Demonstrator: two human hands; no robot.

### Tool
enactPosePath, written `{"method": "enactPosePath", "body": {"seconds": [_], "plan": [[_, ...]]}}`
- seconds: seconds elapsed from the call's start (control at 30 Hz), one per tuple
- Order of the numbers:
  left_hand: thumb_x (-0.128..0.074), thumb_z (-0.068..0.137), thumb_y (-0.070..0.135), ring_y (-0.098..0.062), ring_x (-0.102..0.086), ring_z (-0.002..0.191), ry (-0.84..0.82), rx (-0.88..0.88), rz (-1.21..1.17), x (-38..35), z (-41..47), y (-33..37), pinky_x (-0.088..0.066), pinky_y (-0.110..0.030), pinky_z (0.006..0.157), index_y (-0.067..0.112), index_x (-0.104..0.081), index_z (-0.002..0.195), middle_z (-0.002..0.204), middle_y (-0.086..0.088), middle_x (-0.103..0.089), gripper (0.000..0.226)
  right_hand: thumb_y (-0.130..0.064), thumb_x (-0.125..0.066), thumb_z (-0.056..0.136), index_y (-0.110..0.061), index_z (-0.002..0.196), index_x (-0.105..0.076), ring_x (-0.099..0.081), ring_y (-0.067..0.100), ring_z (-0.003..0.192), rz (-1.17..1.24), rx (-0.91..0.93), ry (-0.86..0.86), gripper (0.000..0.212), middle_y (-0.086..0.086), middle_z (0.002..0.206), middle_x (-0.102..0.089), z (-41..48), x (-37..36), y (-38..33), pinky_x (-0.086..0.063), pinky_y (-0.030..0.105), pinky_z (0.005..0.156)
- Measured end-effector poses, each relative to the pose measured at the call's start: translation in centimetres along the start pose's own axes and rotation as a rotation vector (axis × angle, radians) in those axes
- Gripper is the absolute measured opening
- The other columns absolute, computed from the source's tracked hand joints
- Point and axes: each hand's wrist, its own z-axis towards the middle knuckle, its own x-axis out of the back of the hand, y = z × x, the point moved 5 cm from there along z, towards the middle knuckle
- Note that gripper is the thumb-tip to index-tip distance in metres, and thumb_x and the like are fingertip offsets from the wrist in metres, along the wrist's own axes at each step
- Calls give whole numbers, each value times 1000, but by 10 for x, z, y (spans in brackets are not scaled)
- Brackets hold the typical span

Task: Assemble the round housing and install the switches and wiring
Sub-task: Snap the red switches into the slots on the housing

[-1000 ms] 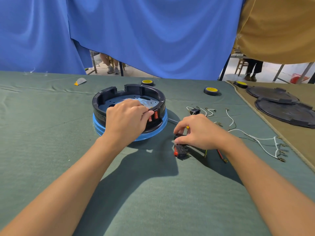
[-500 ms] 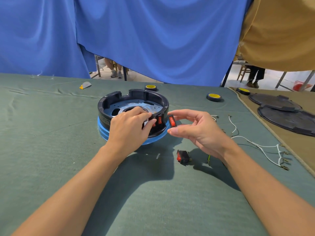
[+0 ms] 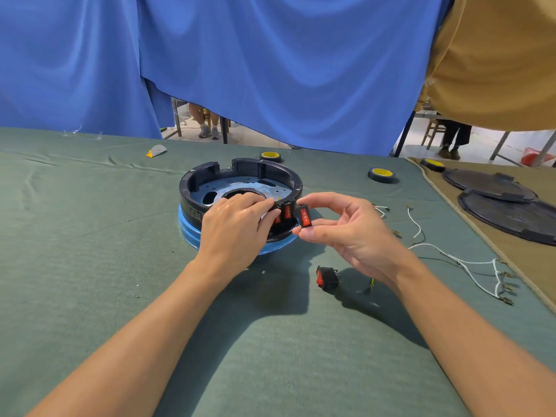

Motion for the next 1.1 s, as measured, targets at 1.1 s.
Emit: {"method": "enactPosePath", "body": {"seconds": [1.1], "plan": [[-80, 78, 30, -30, -63, 58, -90, 46, 12, 8, 2, -13, -38, -30, 60, 13, -77, 83, 65, -2, -71, 18, -9, -74, 77, -19, 73, -55, -61, 9, 67, -739, 127, 366, 22, -3, 76, -67, -7, -3, -3, -55, 38, 70]]}}
